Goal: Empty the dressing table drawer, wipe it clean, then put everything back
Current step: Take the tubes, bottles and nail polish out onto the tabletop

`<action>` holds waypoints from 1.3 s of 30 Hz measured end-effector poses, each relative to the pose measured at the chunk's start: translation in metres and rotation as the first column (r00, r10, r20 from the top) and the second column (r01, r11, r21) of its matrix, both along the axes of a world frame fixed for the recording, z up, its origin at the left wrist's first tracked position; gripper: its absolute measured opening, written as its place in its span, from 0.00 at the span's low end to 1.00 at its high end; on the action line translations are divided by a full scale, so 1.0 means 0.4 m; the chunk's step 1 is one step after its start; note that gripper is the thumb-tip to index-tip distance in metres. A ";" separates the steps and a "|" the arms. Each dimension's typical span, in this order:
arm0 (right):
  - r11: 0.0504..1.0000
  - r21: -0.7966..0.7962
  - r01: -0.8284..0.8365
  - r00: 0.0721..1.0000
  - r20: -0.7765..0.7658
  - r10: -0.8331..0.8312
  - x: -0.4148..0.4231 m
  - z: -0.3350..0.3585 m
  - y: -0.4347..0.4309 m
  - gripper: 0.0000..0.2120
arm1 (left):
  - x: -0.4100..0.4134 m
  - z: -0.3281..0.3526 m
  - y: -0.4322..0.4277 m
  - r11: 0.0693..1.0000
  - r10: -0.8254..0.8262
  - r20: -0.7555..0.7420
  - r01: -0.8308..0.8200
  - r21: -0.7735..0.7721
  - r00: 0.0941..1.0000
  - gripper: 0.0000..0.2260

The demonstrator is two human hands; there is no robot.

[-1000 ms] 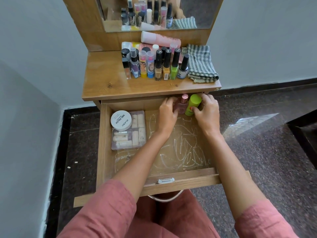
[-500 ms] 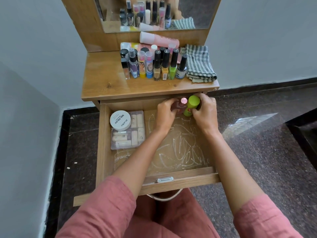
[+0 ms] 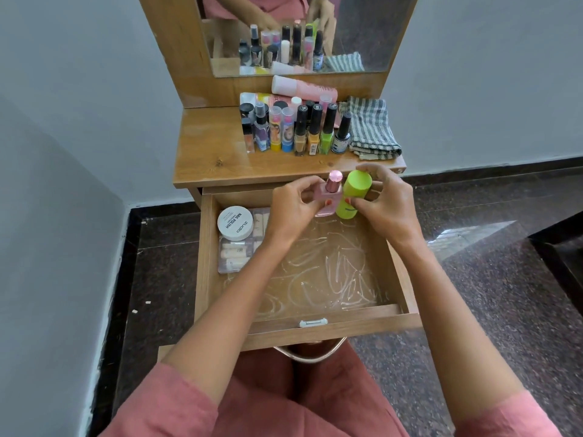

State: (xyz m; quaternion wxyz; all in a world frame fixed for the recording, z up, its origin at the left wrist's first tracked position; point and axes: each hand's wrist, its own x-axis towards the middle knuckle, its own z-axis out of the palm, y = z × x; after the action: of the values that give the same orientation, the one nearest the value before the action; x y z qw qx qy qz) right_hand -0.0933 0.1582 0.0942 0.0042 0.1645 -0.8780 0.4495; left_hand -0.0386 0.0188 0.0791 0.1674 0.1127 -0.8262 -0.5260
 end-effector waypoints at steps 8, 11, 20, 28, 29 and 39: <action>0.997 -0.054 -0.061 0.995 -0.077 0.057 -0.001 0.119 -0.077 0.24 | 0.019 0.131 -0.087 0.999 0.006 -0.050 -0.004 0.042 0.999 0.17; 0.996 -0.061 -0.068 0.991 -0.121 0.060 -0.016 0.139 -0.117 0.25 | 0.009 0.157 -0.131 0.999 0.050 -0.055 -0.050 0.004 0.997 0.19; 0.998 -0.028 -0.062 0.986 -0.159 0.056 -0.041 0.117 -0.209 0.24 | -0.028 0.123 -0.203 0.989 0.144 -0.035 -0.145 -0.038 0.989 0.16; 0.999 -0.012 -0.044 0.981 -0.188 0.041 -0.047 0.088 -0.234 0.26 | -0.040 0.109 -0.209 0.983 0.177 -0.033 -0.178 -0.038 0.984 0.17; 0.999 -0.010 -0.045 0.981 -0.192 0.042 -0.047 0.088 -0.235 0.26 | -0.042 0.109 -0.209 0.982 0.183 -0.033 -0.184 -0.035 0.983 0.17; 0.999 -0.042 -0.014 0.979 -0.202 0.005 -0.031 0.062 -0.242 0.27 | -0.042 0.075 -0.206 0.970 0.244 -0.086 -0.245 0.004 0.966 0.19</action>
State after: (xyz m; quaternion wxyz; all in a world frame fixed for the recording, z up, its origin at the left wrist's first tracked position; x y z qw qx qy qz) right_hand -0.1057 0.0616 0.1191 0.0945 0.2132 -0.8624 0.4494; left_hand -0.0554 -0.0635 0.1090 0.2665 0.1906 -0.7997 -0.5030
